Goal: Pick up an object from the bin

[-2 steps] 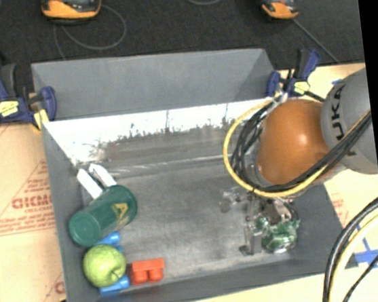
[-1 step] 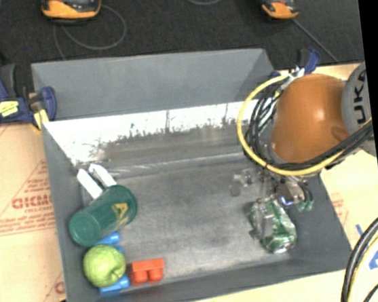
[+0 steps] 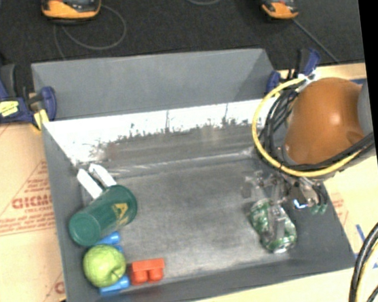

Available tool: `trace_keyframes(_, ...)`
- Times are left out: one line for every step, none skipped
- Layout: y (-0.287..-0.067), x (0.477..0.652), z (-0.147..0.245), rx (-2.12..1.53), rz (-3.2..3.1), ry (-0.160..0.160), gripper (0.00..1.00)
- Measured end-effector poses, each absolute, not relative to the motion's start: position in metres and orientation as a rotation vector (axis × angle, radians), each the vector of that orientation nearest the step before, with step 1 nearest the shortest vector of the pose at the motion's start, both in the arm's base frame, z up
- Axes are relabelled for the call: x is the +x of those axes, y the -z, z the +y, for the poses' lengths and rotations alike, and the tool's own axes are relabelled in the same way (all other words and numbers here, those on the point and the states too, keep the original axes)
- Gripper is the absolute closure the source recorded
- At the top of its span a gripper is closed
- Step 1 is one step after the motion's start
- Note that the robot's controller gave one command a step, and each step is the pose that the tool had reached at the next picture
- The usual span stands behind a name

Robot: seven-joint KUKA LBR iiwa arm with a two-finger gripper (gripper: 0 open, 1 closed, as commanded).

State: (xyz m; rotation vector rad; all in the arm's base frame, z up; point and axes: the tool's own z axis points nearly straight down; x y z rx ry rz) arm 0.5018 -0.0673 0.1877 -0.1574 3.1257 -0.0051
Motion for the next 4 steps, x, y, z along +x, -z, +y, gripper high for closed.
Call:
trace_keyframes(-0.155,0.511,-0.114,-0.04,3.135,0.0,0.0)
trace_keyframes(-0.15,0.504,-0.143,-0.184,3.135,0.002,0.0)
trace_keyframes(-0.101,0.506,-0.157,-0.27,3.123,-0.001,1.0)
trace_keyframes(-0.101,0.506,-0.157,-0.27,3.123,-0.001,1.0)
